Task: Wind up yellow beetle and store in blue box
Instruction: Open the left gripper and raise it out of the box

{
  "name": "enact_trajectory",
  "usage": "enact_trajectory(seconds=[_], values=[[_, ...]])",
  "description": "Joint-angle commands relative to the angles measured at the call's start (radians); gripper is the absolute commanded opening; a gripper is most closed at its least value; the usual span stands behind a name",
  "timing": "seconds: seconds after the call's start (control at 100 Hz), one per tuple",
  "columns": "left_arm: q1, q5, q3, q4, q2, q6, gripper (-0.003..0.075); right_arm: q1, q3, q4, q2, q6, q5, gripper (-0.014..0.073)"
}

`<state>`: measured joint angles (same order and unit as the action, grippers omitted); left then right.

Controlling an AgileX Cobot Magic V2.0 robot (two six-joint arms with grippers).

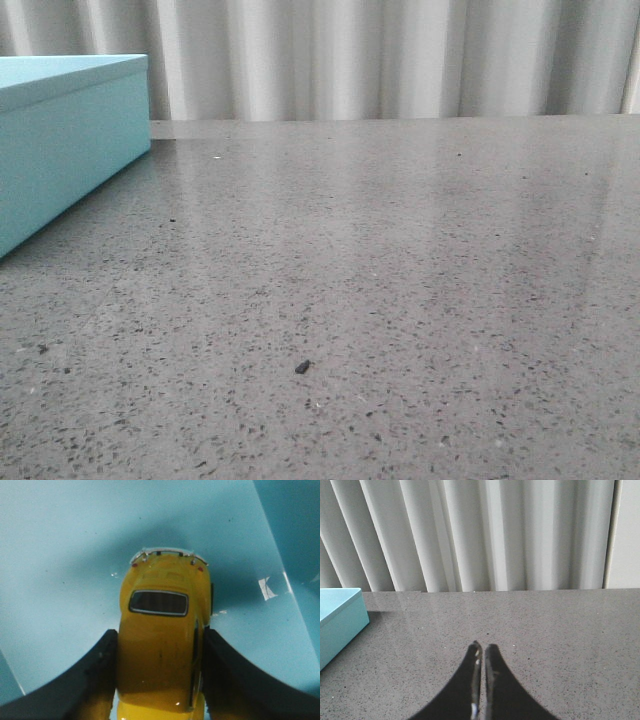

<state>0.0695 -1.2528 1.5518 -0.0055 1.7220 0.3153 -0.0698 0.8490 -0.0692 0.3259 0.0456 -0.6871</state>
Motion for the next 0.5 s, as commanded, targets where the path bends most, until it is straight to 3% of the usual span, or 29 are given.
enact_trajectory(seconds=[0.0,0.23,0.3,0.43,0.49], values=[[-0.003,-0.017,0.019,-0.01,-0.027,-0.014,0.0113,-0.001,0.025,-0.003,0.009,-0.012,0.076,-0.0061],[-0.003,-0.017,0.019,-0.01,-0.023,-0.014,0.015,-0.001,0.025,-0.005,0.009,-0.012,0.076,-0.0061],[-0.003,-0.017,0.019,-0.01,-0.023,-0.014,0.0224,-0.001,0.025,-0.005,0.009,-0.012,0.075,-0.0061],[-0.003,-0.017,0.019,-0.01,-0.023,-0.014,0.0435,-0.001,0.025,-0.005,0.009,-0.012,0.075,-0.0061],[-0.003,-0.017,0.019,-0.01,-0.023,-0.014,0.048,-0.001,0.025,-0.005,0.009,-0.012,0.075,-0.0061]])
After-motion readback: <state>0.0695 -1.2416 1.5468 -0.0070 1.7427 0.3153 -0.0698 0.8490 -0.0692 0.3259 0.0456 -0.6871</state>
